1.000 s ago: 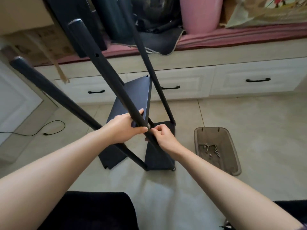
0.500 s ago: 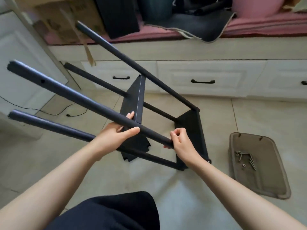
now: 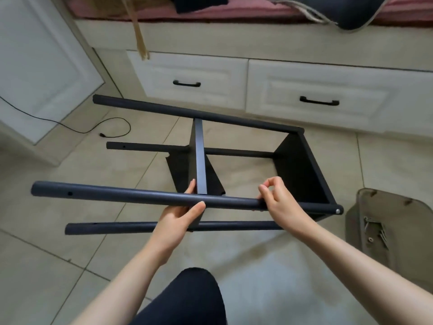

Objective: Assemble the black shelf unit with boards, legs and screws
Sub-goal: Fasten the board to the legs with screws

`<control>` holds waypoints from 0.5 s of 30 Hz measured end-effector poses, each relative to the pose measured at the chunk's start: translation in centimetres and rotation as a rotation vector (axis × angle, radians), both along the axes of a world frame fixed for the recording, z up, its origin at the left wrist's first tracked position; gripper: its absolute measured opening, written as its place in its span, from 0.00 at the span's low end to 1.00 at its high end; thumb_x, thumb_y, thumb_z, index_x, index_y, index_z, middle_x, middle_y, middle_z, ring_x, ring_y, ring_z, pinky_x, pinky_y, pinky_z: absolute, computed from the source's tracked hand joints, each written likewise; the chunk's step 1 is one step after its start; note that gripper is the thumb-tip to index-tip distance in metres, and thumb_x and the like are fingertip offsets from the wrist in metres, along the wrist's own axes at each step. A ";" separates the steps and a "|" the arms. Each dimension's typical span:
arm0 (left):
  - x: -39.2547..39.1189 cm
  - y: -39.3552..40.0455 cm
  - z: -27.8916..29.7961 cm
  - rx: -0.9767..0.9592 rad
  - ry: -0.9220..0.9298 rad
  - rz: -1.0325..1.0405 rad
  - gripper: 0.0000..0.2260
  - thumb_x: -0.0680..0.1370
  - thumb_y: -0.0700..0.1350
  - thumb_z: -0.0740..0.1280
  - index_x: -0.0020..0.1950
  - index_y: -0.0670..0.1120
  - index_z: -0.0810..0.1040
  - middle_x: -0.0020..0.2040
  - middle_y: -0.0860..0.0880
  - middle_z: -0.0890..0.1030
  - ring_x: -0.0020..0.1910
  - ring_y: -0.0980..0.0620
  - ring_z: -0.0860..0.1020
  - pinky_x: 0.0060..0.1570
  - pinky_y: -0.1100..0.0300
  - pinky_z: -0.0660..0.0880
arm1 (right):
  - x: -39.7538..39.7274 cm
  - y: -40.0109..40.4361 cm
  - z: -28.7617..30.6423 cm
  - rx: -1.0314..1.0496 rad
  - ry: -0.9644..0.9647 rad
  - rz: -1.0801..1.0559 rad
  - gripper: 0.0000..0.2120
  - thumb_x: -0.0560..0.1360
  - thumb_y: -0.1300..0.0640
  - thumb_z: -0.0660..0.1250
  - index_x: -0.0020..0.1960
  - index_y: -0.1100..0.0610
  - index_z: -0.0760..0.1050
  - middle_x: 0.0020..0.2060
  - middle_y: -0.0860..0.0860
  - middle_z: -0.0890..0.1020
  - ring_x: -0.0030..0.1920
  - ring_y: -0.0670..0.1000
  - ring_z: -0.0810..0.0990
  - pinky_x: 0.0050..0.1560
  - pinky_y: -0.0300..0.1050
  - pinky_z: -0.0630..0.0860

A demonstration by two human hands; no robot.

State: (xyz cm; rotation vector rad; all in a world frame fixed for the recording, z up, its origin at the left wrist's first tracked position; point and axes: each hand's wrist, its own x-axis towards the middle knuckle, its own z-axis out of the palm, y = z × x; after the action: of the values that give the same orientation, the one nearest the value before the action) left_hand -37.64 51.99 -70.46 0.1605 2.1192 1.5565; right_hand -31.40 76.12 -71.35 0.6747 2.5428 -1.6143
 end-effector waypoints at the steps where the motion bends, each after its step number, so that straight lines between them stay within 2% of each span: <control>1: 0.1 0.0 -0.5 0.019 -0.006 0.012 0.29 0.70 0.62 0.68 0.70 0.74 0.64 0.51 0.76 0.78 0.50 0.79 0.75 0.44 0.79 0.72 | 0.0 0.1 -0.1 0.004 -0.007 0.000 0.07 0.83 0.50 0.57 0.53 0.54 0.66 0.46 0.58 0.80 0.49 0.55 0.79 0.56 0.53 0.76; 5: 1.1 -0.1 -2.4 0.090 -0.033 0.041 0.27 0.71 0.59 0.69 0.68 0.74 0.65 0.53 0.76 0.79 0.55 0.76 0.75 0.46 0.80 0.71 | 0.5 0.2 -0.7 -0.001 -0.027 0.013 0.05 0.83 0.49 0.57 0.52 0.50 0.66 0.44 0.54 0.81 0.50 0.53 0.80 0.58 0.56 0.76; 8: 2.0 -0.3 -3.9 0.130 -0.048 0.067 0.27 0.72 0.56 0.70 0.69 0.69 0.66 0.55 0.72 0.80 0.56 0.73 0.77 0.48 0.78 0.72 | 0.8 0.1 -1.5 0.002 -0.052 0.026 0.04 0.83 0.49 0.57 0.50 0.47 0.65 0.42 0.52 0.82 0.54 0.55 0.78 0.61 0.61 0.73; 12: 3.2 -0.6 -5.9 0.131 -0.058 0.095 0.27 0.72 0.54 0.69 0.69 0.68 0.66 0.55 0.66 0.83 0.56 0.73 0.77 0.47 0.78 0.72 | 1.2 -0.2 -2.5 0.037 -0.050 0.030 0.05 0.83 0.49 0.57 0.48 0.44 0.64 0.42 0.51 0.83 0.57 0.57 0.76 0.62 0.61 0.72; 15: 3.7 -0.7 -6.9 0.130 -0.075 0.096 0.26 0.72 0.52 0.68 0.68 0.67 0.64 0.61 0.61 0.77 0.54 0.76 0.76 0.47 0.79 0.71 | 1.5 -0.6 -3.2 0.058 -0.034 0.024 0.06 0.83 0.50 0.58 0.47 0.44 0.63 0.39 0.50 0.83 0.56 0.58 0.76 0.61 0.62 0.72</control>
State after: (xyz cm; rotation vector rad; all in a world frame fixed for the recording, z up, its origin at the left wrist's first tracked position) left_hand -33.98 51.32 -77.35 0.0451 1.9952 1.7295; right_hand -29.87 75.48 -74.59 0.6678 2.5726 -1.5138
